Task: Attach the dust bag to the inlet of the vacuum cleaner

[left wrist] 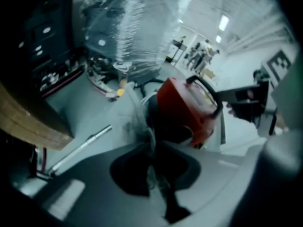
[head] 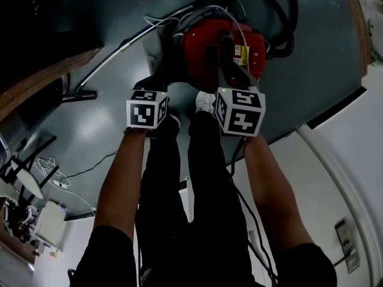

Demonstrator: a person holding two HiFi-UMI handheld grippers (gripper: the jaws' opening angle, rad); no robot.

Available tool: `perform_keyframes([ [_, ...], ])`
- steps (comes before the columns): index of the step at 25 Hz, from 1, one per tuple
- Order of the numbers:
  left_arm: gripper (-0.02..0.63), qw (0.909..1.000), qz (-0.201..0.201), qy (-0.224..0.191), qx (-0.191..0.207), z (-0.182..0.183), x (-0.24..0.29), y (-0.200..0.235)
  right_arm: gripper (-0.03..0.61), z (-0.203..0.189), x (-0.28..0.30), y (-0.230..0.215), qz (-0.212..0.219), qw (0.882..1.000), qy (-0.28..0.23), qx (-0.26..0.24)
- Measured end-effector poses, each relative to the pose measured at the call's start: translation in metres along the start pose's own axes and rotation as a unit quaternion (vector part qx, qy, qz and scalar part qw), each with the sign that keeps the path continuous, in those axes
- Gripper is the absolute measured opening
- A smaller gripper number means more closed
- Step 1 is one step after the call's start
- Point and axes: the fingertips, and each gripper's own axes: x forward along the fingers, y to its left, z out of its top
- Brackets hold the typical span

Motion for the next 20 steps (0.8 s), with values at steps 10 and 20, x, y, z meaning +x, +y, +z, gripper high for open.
perform_keyframes([
  [10, 0.043, 0.9855, -0.075, 0.006, -0.152, 0.004, 0.005, -0.003, 0.132, 0.001, 0.0, -0.001, -0.003, 1.0, 0.008, 0.005],
  [20, 0.064, 0.9899, -0.08, 0.019, -0.116, 0.007, 0.008, -0.011, 0.133, 0.0, 0.001, 0.0, -0.001, 1.0, 0.01, 0.013],
])
